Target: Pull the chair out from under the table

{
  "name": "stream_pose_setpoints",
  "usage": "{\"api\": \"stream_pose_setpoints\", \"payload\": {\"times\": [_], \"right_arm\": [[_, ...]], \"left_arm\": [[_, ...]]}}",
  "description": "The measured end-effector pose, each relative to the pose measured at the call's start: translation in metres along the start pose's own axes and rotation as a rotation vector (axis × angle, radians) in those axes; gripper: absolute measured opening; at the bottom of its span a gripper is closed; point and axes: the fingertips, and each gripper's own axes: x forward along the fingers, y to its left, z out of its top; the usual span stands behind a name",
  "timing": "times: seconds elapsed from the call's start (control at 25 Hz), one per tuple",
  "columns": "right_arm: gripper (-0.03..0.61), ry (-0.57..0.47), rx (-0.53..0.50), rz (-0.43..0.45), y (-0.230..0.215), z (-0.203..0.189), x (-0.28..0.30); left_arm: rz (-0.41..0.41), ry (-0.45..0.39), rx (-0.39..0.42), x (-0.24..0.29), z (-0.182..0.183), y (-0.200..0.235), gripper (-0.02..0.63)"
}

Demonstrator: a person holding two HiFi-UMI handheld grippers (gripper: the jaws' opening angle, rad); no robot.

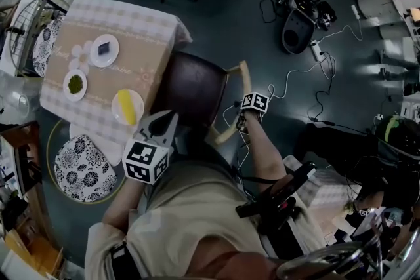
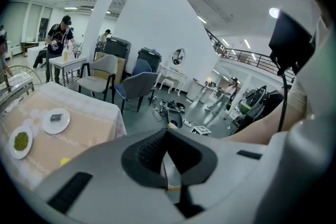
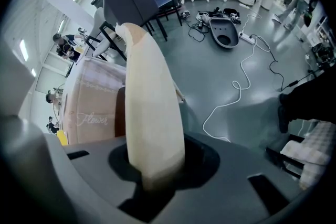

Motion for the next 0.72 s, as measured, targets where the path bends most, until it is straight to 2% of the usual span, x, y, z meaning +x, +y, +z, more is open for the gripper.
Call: {"api": "stream_pose_setpoints", "payload": {"times": [0.72], "right_arm": [[0.104, -0.005, 0.014, 0.005, -0.014, -0.007, 0.000]], "left_arm": [[-0.001, 0.019, 0.027, -0.003, -0.007, -0.012, 0.006]]}}
